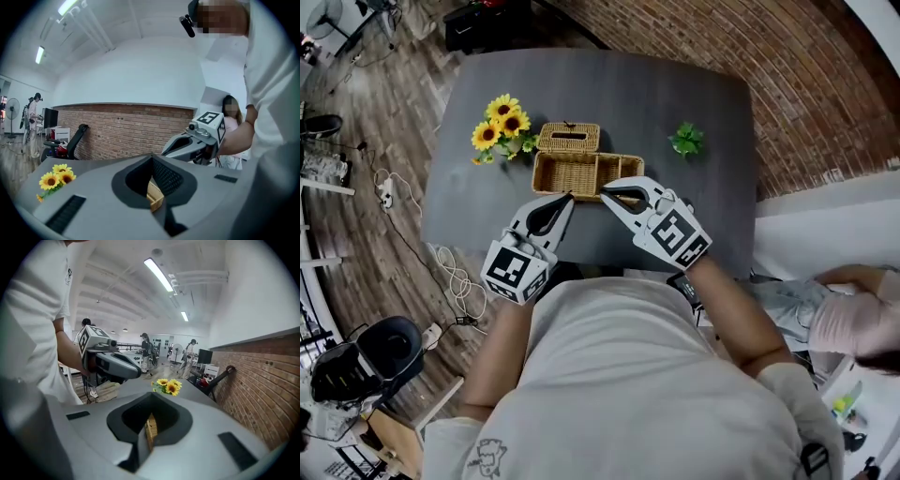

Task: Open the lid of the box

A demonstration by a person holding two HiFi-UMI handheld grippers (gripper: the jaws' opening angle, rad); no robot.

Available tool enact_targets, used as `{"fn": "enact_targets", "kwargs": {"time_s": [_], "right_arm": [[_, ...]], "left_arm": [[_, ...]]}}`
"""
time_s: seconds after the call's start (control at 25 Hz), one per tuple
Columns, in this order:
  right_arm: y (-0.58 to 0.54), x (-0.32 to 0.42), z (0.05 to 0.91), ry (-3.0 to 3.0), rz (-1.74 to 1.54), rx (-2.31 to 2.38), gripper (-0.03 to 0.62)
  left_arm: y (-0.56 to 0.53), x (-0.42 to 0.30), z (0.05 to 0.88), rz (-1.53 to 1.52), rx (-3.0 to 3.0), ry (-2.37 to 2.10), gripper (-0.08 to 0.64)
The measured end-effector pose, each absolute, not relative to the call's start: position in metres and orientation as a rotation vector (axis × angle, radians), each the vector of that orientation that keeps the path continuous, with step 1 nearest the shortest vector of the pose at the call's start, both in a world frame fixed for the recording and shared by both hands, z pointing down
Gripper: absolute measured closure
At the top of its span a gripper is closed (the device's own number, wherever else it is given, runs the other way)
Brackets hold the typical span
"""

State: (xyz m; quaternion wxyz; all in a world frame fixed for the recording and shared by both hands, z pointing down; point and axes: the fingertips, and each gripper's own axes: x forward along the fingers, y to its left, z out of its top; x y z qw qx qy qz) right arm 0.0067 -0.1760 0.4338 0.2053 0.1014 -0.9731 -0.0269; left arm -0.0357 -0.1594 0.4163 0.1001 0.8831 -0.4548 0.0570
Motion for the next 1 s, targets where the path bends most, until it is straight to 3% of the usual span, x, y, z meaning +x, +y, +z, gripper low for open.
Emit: {"fn": "enact_targets", "kwargs": {"time_s": [0.56,1.0], "right_arm": [[-0.118,0.028,0.400,-2.839,-0.063,0.307,0.588],[-0.077,-0.014,0.388,-2.810,-0.094,0.433,0.588]], "left_arm": [[-0.119,-0.027,0.395,0.171,2.658,-1.366,0.549],[-0.071,-0.082,0.384,0.164,2.736,-1.252,0.549]]}}
